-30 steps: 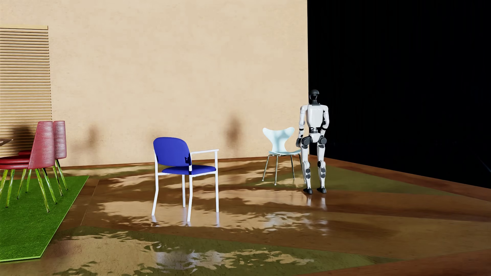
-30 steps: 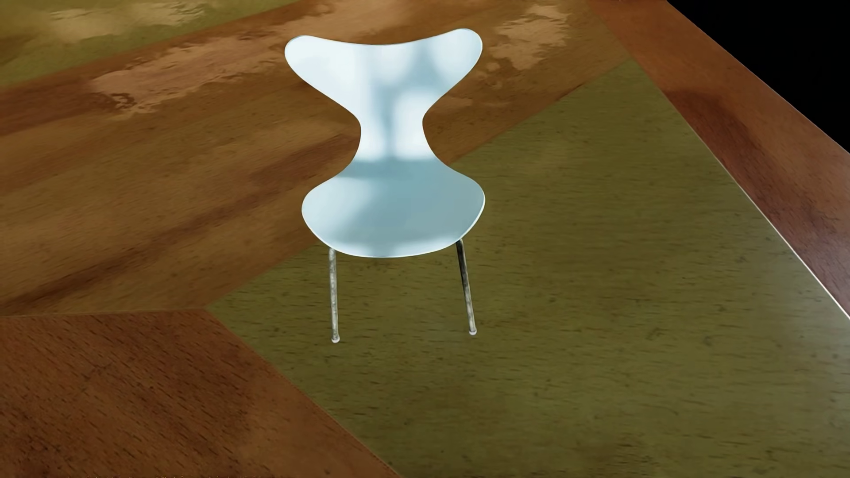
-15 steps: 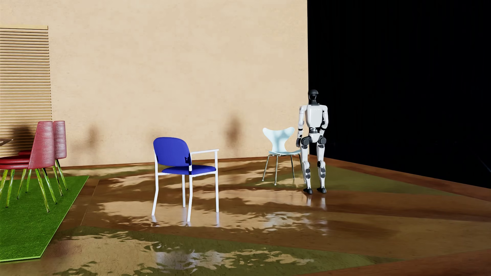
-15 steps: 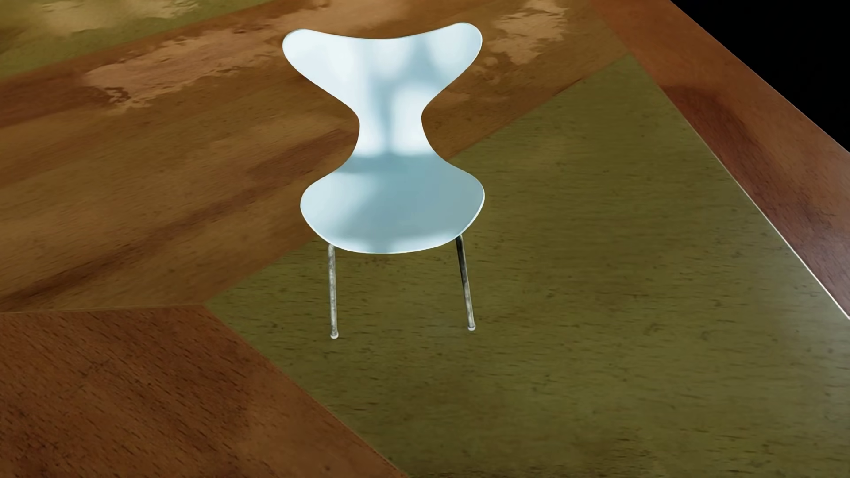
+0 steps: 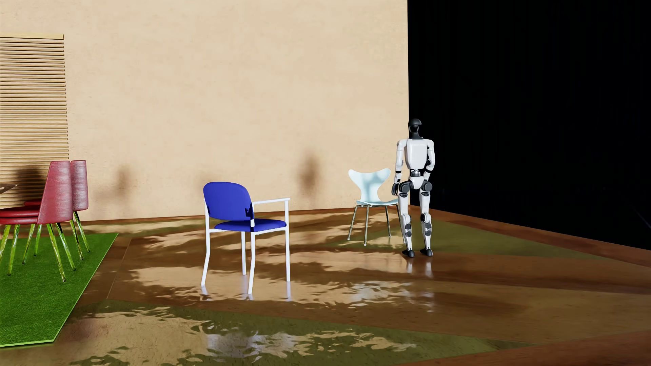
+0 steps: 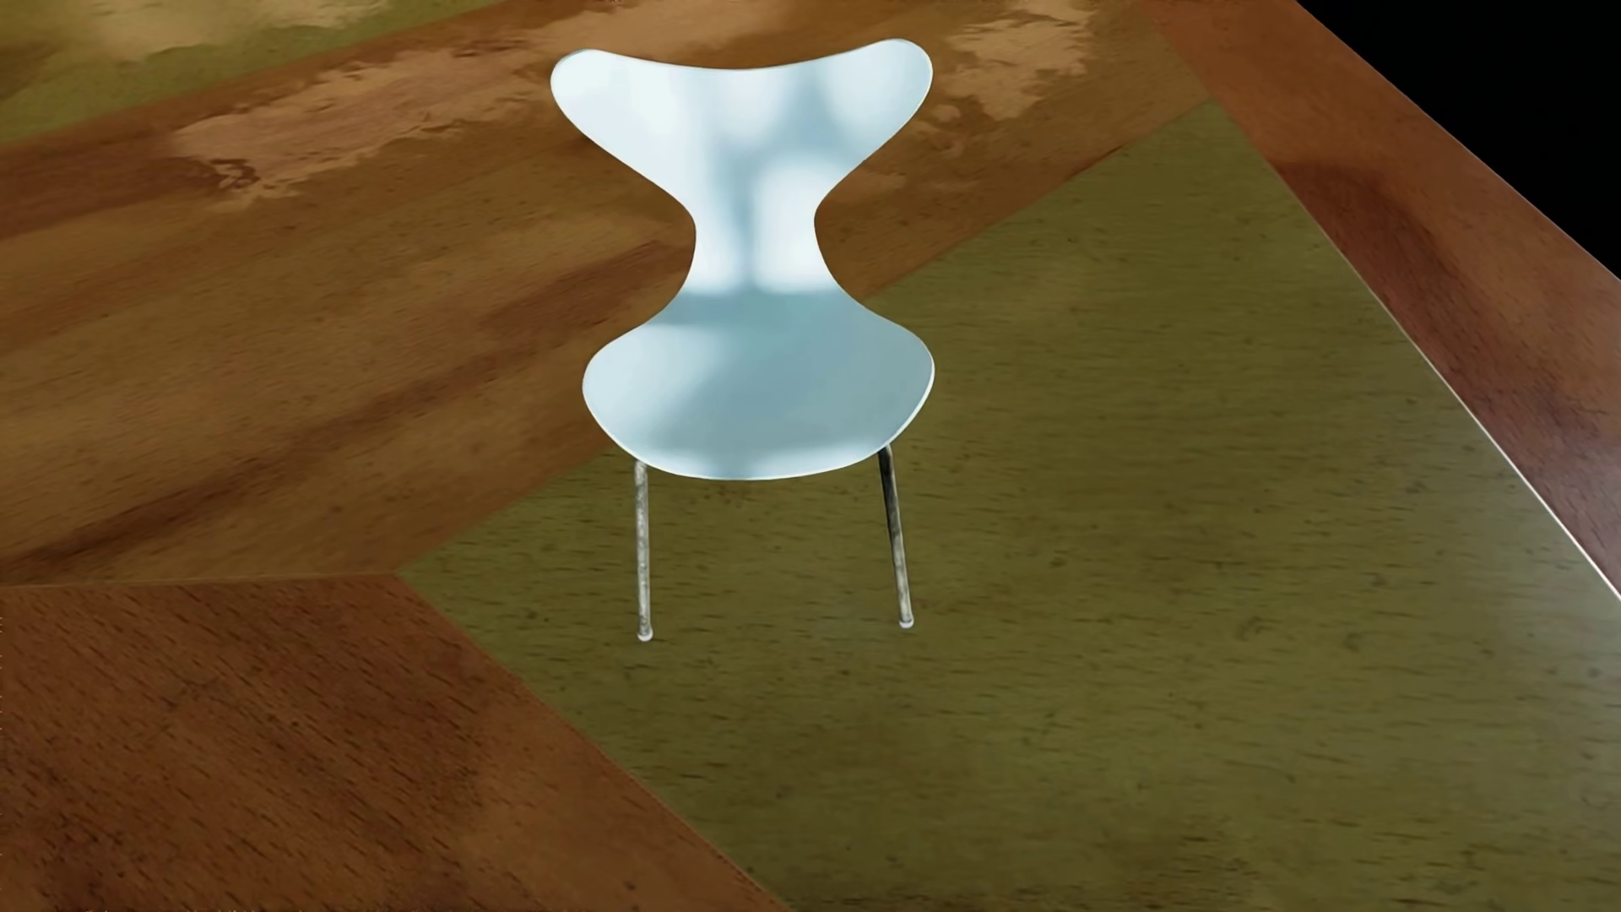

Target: Move towards the light cyan chair

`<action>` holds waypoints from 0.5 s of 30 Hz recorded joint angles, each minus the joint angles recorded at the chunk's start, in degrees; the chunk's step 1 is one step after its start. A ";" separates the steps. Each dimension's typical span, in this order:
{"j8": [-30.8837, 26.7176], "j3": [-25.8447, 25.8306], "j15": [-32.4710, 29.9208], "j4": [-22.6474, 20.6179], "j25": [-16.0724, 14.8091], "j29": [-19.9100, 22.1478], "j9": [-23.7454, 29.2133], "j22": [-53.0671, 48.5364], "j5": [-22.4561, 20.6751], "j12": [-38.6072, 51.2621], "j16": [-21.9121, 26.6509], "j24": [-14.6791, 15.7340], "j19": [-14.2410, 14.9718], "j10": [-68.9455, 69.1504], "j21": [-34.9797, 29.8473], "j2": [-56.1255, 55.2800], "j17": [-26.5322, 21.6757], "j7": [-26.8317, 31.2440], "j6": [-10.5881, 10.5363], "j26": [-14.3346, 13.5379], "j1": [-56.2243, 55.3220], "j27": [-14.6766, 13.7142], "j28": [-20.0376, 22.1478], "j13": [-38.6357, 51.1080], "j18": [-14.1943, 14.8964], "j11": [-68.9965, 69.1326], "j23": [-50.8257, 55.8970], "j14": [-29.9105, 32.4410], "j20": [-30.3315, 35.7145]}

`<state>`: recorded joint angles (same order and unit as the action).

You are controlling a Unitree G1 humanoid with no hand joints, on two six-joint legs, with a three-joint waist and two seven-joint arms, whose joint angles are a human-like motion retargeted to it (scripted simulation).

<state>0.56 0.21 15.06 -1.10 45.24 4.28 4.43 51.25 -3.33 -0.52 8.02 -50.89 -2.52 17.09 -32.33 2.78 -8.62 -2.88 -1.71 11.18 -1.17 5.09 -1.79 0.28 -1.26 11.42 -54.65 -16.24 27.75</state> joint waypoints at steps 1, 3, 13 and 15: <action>0.04 0.02 0.01 -0.04 0.01 -0.01 -0.02 0.00 0.04 -0.02 0.04 0.02 0.02 -0.08 -0.14 -0.01 -0.04 0.02 0.00 0.03 0.02 -0.04 -0.05 0.08 -0.02 0.00 -0.03 0.06 0.03; 0.13 0.06 0.04 -0.13 -0.04 0.07 -0.04 -0.02 0.12 -0.10 0.06 0.00 0.03 -0.26 -0.34 -0.04 -0.07 0.09 0.01 0.15 0.06 -0.10 0.19 0.21 -0.04 0.03 -0.08 0.19 0.12; 1.19 0.28 0.09 -0.47 -0.66 -0.15 0.05 -0.34 0.44 -0.56 -0.03 0.39 -0.03 0.15 -1.55 -0.07 -0.62 0.97 0.06 0.36 -0.47 -0.39 0.83 0.43 0.12 -0.06 0.08 0.49 0.17; 1.51 0.24 0.15 -0.54 -0.79 -0.04 0.12 -0.41 0.50 -0.68 0.00 0.40 -0.06 0.33 -1.61 -0.10 -0.84 1.24 0.04 0.30 -0.64 -0.33 0.92 0.45 0.10 -0.01 0.11 0.53 0.26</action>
<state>2.07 0.45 15.21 -1.64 44.46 4.24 4.54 50.83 -2.83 -1.20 8.02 -50.48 -2.59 17.42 -33.93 2.68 -9.46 -1.64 -1.67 11.48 -1.82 4.76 -0.87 0.73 -1.16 11.41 -54.54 -15.72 28.01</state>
